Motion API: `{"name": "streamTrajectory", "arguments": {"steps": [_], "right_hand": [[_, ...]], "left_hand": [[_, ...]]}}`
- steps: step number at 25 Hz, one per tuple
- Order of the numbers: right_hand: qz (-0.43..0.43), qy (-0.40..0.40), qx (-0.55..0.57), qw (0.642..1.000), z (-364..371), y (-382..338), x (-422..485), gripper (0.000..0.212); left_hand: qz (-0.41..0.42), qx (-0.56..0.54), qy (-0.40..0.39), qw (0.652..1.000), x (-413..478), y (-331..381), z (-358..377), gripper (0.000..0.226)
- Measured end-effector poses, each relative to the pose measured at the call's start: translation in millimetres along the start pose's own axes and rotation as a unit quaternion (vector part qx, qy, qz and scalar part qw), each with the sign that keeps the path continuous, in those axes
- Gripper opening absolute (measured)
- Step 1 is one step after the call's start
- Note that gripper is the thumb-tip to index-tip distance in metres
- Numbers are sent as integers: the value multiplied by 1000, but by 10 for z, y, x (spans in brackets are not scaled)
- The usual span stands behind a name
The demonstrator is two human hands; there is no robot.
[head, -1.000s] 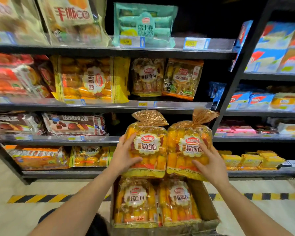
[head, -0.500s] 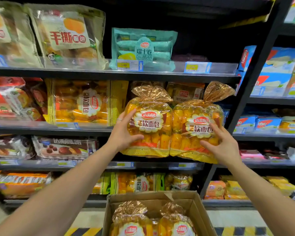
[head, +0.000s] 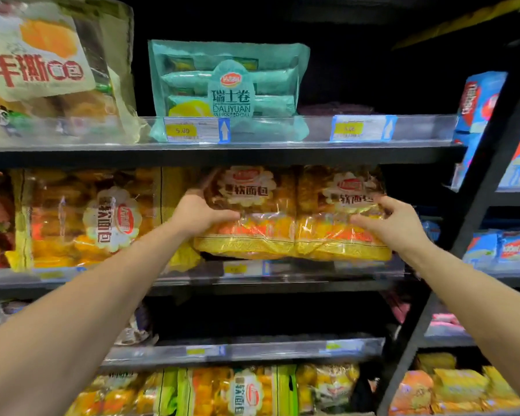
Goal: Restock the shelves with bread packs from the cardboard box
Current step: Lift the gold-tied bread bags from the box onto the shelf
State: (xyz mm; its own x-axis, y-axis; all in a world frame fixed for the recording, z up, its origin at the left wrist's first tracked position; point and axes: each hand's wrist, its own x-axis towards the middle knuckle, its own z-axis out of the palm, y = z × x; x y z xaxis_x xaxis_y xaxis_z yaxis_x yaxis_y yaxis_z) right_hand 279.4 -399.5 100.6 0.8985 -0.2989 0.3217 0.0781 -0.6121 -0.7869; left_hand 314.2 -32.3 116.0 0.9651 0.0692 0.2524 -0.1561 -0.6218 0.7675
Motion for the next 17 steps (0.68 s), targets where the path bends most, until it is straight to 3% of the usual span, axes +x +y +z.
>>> {"name": "streamTrajectory", "arguments": {"steps": [2,6,8,10,11,13,17], "right_hand": [[-2,-6,-11,1000,144,-4,110,90],[0,-91,-240,966,510,117,40,97],[-41,8,-343,938,595,119,-59,87],[-168,117,-389,898,643,77,-183,81],[-225,135,-411,873,664,29,-245,84],[-229,68,-483,842,706,-95,-257,95],[-115,-81,-511,848,883,-261,126,95]], "left_hand": [[19,10,9,1000,93,3,102,90],[-16,180,-2,984,45,-133,418,81],[7,250,50,967,-115,-153,519,80],[102,379,106,913,-311,-126,605,87],[148,424,116,886,-387,-102,647,93],[170,456,71,871,-357,-61,685,99],[109,459,-40,881,61,9,774,101]]}}
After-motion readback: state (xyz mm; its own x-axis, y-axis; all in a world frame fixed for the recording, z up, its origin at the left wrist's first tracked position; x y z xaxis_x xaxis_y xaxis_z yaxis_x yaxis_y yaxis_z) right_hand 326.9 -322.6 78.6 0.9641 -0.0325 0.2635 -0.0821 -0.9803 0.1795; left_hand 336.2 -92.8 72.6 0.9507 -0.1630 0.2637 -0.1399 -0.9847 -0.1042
